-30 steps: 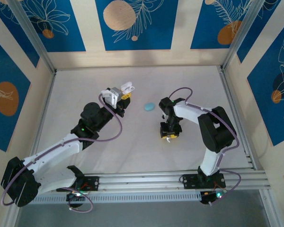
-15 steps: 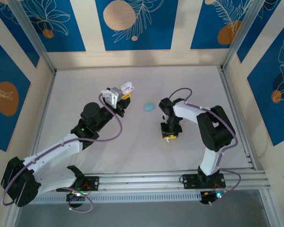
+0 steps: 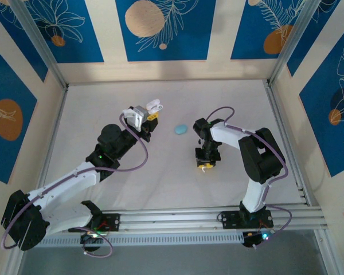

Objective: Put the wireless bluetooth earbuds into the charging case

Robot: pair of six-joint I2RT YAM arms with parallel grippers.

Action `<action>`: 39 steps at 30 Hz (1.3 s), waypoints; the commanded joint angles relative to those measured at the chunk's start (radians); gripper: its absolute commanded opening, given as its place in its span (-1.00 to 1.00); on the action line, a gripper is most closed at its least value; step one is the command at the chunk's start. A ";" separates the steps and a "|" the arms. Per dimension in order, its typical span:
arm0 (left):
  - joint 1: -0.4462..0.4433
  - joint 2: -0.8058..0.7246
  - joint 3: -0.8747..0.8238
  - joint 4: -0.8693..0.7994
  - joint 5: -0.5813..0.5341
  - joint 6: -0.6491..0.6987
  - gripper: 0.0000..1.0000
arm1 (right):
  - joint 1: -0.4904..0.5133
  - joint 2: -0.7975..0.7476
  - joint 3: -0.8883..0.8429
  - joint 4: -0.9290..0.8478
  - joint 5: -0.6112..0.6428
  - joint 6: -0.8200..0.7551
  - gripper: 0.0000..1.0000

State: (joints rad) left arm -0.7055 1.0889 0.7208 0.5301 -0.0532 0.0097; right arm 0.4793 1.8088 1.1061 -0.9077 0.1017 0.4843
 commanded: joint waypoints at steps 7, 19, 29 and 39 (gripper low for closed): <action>-0.009 0.037 0.025 0.022 0.081 0.000 -0.53 | 0.000 -0.251 0.062 -0.018 -0.020 0.015 -0.46; -0.046 0.190 0.012 0.241 0.190 0.047 -0.56 | 0.022 -0.660 0.180 0.311 -0.195 0.200 -0.46; -0.100 0.282 0.043 0.355 0.193 0.108 -0.55 | 0.165 -0.673 0.194 0.460 -0.082 0.226 -0.46; -0.114 0.292 0.052 0.377 0.180 0.116 -0.55 | 0.227 -0.626 0.215 0.435 0.063 0.198 -0.47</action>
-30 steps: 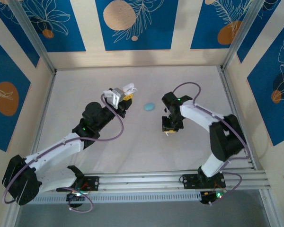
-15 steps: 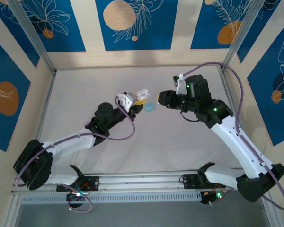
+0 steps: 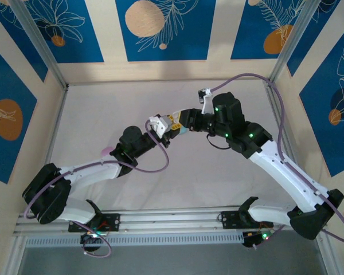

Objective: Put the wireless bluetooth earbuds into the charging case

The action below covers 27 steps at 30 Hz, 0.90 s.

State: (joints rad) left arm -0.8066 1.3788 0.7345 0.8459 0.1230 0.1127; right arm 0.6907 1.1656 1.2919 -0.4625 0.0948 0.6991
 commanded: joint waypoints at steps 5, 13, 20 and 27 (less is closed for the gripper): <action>-0.016 0.003 0.044 0.061 0.009 0.007 -0.55 | 0.023 0.037 0.029 -0.010 0.092 -0.025 -0.47; -0.017 0.004 0.045 0.059 0.018 -0.001 -0.54 | 0.024 0.046 0.010 0.028 0.138 -0.024 -0.46; -0.017 0.012 0.055 0.060 0.017 -0.040 -0.54 | 0.028 0.069 0.010 0.045 0.115 -0.021 -0.47; -0.017 0.018 0.057 0.080 0.006 -0.073 -0.53 | 0.042 0.079 0.003 0.051 0.138 -0.026 -0.47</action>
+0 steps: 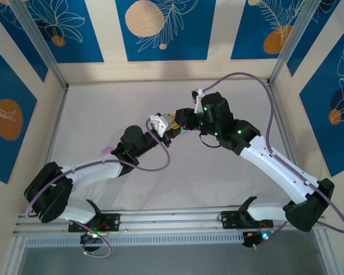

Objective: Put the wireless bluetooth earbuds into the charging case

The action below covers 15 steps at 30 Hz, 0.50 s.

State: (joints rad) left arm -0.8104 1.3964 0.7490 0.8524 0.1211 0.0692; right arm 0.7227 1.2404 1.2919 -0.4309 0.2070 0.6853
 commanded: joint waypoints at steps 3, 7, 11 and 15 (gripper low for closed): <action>-0.013 0.000 0.040 0.096 -0.010 -0.056 -0.54 | 0.018 0.008 0.002 0.010 0.032 -0.031 -0.47; -0.013 -0.001 0.032 0.133 -0.042 -0.096 -0.54 | 0.026 0.005 0.004 -0.019 0.028 -0.057 -0.44; -0.013 -0.003 0.029 0.147 -0.051 -0.101 -0.54 | 0.030 0.002 0.006 -0.051 0.021 -0.073 -0.38; -0.013 -0.003 0.030 0.150 -0.026 -0.094 -0.54 | 0.026 0.009 0.025 -0.079 0.017 -0.086 -0.33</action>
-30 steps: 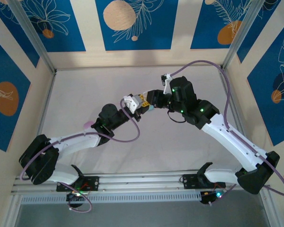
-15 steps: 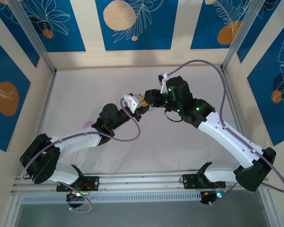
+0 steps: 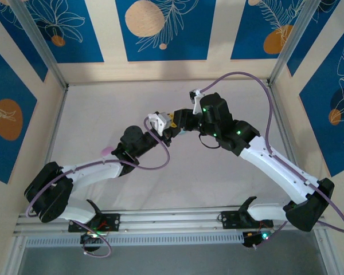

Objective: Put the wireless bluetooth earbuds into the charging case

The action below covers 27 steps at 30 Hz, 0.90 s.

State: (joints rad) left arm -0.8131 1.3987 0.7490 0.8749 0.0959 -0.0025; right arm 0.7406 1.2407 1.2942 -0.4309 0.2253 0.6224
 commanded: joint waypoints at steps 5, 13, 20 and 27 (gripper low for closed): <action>-0.011 -0.008 0.029 0.130 0.005 -0.017 -0.54 | 0.008 0.014 0.052 -0.099 -0.002 -0.035 -0.31; -0.011 -0.014 0.027 0.118 0.005 -0.005 -0.54 | 0.002 0.014 0.080 -0.105 -0.026 -0.028 -0.24; -0.011 -0.014 0.025 0.115 0.004 -0.004 -0.55 | -0.004 0.005 0.097 -0.112 -0.030 -0.024 -0.16; -0.011 -0.013 0.021 0.118 0.004 -0.004 -0.55 | -0.014 0.003 0.116 -0.117 -0.045 -0.019 -0.07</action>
State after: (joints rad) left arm -0.8143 1.3987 0.7490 0.9142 0.0963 -0.0017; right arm 0.7341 1.2476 1.3750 -0.5247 0.1963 0.6025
